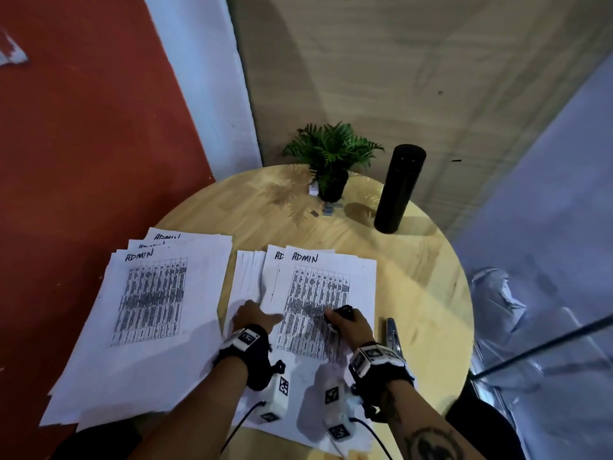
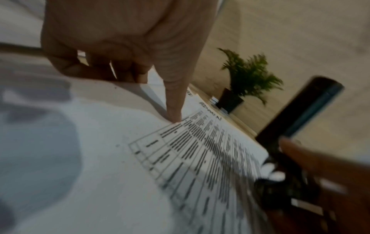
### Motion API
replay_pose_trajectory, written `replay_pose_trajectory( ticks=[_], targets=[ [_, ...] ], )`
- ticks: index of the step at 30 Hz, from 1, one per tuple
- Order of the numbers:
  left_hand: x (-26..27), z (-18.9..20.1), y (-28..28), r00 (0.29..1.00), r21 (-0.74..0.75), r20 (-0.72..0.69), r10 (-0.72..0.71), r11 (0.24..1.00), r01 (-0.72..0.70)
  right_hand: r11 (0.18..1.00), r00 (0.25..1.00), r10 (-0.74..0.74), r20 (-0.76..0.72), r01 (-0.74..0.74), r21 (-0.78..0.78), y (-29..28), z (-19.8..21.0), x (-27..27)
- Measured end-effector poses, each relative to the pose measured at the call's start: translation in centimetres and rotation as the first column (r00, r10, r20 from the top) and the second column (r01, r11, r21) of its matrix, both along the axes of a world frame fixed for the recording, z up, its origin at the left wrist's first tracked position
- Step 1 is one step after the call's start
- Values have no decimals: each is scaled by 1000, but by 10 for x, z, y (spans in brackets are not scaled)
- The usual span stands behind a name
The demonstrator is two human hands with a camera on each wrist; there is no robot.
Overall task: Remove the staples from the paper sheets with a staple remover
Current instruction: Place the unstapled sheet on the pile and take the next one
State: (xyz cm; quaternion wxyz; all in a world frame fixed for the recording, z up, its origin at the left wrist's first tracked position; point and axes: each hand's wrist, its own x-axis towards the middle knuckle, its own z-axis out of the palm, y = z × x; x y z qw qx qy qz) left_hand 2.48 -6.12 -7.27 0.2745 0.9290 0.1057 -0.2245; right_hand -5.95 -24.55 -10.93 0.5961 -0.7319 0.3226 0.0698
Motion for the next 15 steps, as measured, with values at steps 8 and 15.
replay_pose_trajectory(
  ticks=[8, 15],
  targets=[
    [13, 5, 7, 989, -93, 146, -9, 995, 23, 1000, 1000, -10, -16, 10, -8, -1, -5, 1],
    [21, 5, 16, 969, -377, -243, -39, 924, -57, 998, 999, -45, 1, 45, 36, -2, -10, 1]
  ],
)
